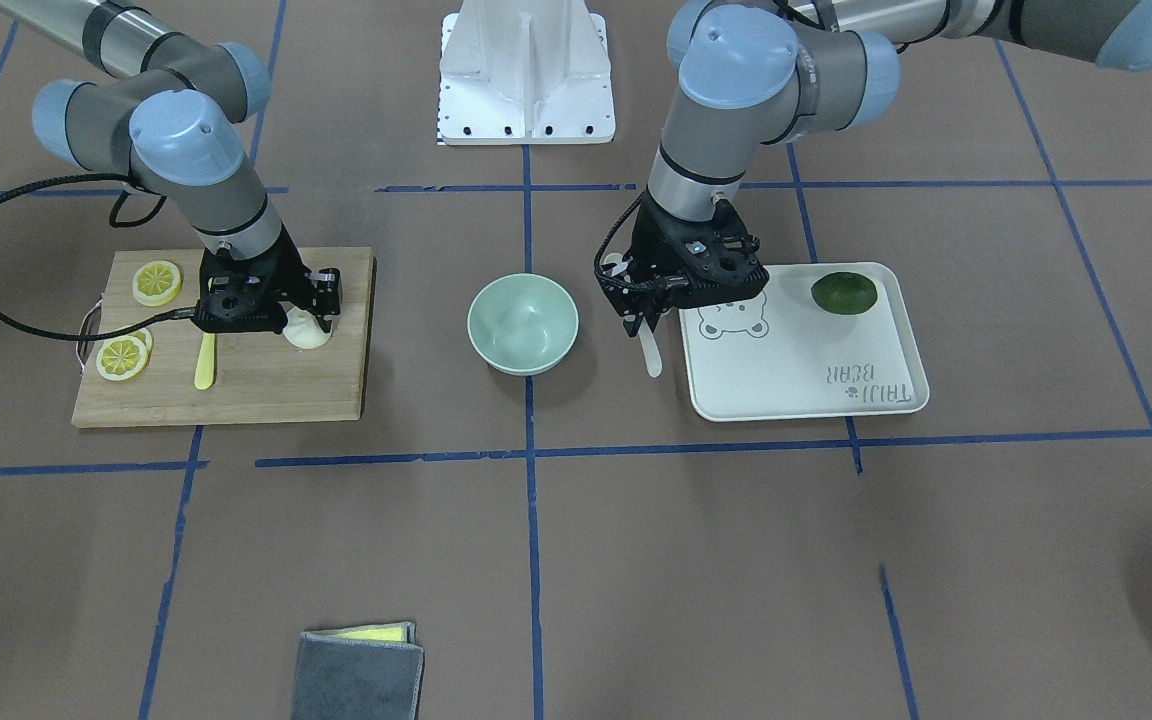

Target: Put spoon and bun in bowl

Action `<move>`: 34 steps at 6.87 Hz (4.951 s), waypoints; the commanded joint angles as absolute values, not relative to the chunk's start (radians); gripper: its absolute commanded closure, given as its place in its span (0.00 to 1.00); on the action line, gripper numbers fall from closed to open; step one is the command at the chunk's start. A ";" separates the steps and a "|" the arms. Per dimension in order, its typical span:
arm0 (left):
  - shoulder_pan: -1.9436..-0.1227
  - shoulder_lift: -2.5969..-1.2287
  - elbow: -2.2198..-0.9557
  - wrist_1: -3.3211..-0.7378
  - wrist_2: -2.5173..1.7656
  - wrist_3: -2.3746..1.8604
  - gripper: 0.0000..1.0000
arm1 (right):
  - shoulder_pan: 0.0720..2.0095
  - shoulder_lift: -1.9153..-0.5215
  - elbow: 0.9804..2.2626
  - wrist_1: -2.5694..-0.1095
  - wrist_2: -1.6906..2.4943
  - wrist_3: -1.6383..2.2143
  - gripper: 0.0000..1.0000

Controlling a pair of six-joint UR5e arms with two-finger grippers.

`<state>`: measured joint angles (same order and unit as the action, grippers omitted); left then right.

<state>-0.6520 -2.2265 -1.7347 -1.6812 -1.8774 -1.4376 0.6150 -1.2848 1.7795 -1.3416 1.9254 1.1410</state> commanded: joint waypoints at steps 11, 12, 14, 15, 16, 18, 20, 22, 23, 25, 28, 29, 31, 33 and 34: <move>-0.569 -2.373 -1.515 -1.850 -1.807 -1.605 0.00 | 0.644 -1.256 1.917 -1.493 1.933 1.124 1.00; -0.575 -2.352 -1.555 -1.836 -1.810 -1.602 0.00 | 0.641 -1.232 1.913 -1.494 1.933 1.126 1.00; -0.638 -2.324 -1.661 -1.661 -1.816 -1.426 0.00 | 0.621 -1.145 1.907 -1.569 1.927 1.138 1.00; -0.682 -2.313 -1.687 -1.575 -1.816 -1.322 0.00 | 0.602 -1.065 1.866 -1.594 1.919 1.144 1.00; -0.708 -2.245 -1.747 -1.560 -1.816 -1.225 0.00 | 0.583 -0.989 1.803 -1.592 1.914 1.172 1.00; -0.780 -2.163 -1.807 -1.530 -1.815 -1.009 0.00 | 0.542 -0.881 1.709 -1.592 1.869 1.218 1.00; -0.857 -2.109 -1.838 -1.526 -1.815 -0.805 0.00 | 0.516 -0.803 1.636 -1.589 1.856 1.244 1.00; -0.934 -2.048 -1.862 -1.528 -1.816 -0.647 0.00 | 0.500 -0.759 1.580 -1.583 1.830 1.319 0.70; -0.980 -2.019 -1.865 -1.528 -1.816 -0.558 0.00 | 0.500 -0.755 1.577 -1.562 1.830 1.340 0.26; -1.076 -1.950 -1.873 -1.528 -1.818 -0.375 0.00 | 0.500 -0.752 1.571 -1.555 1.830 1.342 0.00; -1.187 -1.879 -1.862 -1.535 -1.821 -0.165 0.00 | 0.502 -0.738 1.569 -1.554 1.829 1.342 0.00; -1.215 -1.876 -1.858 -1.536 -1.821 -0.117 0.00 | 0.502 -0.738 1.569 -1.554 1.829 1.342 0.00; -1.250 -1.844 -1.856 -1.535 -1.825 -0.074 0.00 | 0.508 -0.739 1.571 -1.555 1.829 1.330 0.00; -1.320 -1.813 -1.815 -1.532 -1.972 0.010 0.00 | 0.566 -0.770 1.612 -1.580 1.848 1.324 0.00; -1.383 -1.810 -1.762 -1.525 -2.044 0.075 0.00 | 0.615 -0.863 1.726 -1.621 1.859 1.260 0.00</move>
